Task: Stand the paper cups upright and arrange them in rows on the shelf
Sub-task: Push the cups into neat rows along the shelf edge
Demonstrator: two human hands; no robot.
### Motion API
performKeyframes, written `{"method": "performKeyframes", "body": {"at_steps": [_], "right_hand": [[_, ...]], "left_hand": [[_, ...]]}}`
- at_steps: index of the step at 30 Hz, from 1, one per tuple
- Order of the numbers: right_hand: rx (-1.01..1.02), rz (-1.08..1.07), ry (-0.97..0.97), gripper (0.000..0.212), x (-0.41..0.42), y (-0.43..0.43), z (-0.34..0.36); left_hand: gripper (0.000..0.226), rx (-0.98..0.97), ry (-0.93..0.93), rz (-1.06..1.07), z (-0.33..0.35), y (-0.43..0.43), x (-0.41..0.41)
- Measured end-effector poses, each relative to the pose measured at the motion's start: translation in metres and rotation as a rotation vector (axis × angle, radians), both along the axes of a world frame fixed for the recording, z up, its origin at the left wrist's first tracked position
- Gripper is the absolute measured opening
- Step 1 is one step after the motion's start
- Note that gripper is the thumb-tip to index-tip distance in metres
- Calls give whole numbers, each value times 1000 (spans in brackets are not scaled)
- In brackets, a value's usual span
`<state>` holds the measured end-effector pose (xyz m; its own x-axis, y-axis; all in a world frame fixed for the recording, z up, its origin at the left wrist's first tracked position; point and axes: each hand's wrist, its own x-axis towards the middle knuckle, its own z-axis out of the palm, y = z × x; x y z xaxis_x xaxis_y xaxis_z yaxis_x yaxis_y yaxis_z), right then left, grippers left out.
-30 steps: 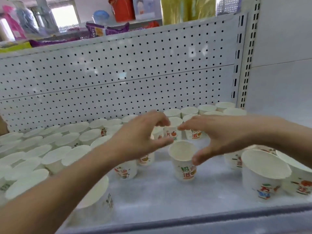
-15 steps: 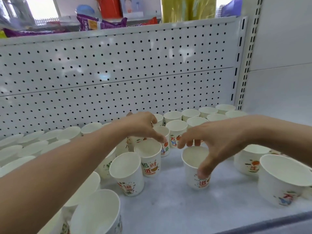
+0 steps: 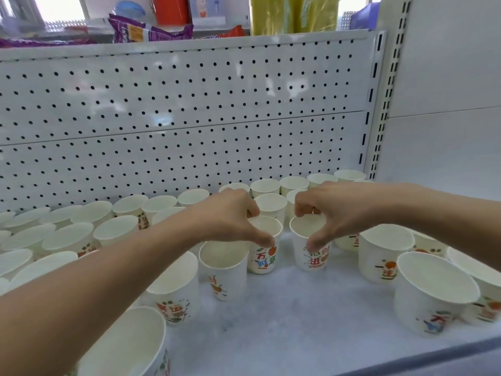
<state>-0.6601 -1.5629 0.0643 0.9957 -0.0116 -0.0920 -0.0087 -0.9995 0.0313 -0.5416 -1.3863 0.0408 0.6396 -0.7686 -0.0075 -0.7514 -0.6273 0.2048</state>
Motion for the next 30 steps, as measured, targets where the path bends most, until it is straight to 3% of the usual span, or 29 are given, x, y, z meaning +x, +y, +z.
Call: {"method": "performKeyframes", "body": {"at_steps": [7,11,18,21,25,30], "right_hand": [[8,8,-43,51,5,-15,-5],[23,-3,-85,54,7,-19,-6],[-33,-6,-119,59,8,-21,-10],[-80,-1,-158,61,4,-18,-9],[-19,109,-213,55,-3,-4,-1],[139,341,-160,67,7,42,-1]], "left_hand": [[74,-86,-5,46,-5,-13,-14],[66,-109,-6,98,-4,-18,-18],[88,-148,-12,152,-3,-14,-23],[80,-179,-38,162,5,-2,-28],[68,-311,14,180,31,39,-38],[78,-143,-15,268,39,100,-46]]}}
